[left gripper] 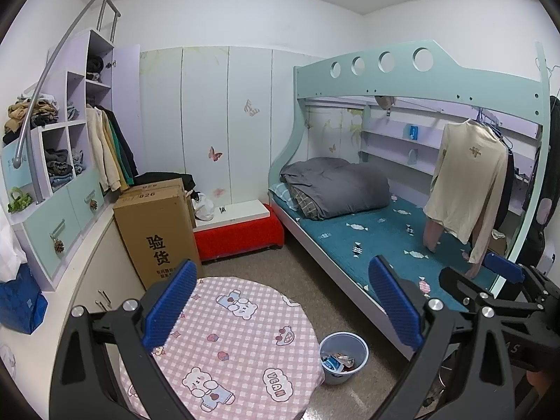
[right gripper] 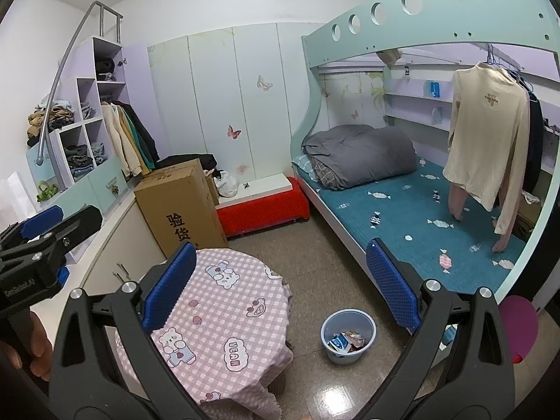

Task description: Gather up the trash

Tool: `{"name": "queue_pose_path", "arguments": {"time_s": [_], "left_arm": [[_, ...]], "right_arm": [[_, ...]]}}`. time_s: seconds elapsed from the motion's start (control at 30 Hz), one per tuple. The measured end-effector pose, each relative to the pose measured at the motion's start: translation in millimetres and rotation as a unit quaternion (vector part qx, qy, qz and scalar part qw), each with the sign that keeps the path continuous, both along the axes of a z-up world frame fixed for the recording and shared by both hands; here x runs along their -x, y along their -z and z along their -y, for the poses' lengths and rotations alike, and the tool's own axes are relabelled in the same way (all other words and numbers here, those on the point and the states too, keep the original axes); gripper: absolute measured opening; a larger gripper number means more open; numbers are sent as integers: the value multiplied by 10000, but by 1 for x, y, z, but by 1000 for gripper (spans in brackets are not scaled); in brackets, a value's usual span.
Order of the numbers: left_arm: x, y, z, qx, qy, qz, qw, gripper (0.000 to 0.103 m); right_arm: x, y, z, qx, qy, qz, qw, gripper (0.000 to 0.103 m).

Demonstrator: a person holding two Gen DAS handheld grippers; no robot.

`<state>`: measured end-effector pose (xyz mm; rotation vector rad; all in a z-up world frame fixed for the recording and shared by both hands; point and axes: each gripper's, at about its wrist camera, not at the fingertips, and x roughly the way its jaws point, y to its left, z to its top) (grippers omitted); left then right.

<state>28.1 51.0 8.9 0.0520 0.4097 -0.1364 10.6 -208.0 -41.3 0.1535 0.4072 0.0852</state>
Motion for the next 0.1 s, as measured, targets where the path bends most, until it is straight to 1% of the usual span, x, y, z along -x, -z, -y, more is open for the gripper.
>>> {"name": "queue_pose_path", "arguments": {"time_s": [0.1], "left_arm": [[-4,5,-7,-5,-39,-90,10000,97]], "right_arm": [[-5,5,-5,15,10,-98,10000,96]]}}
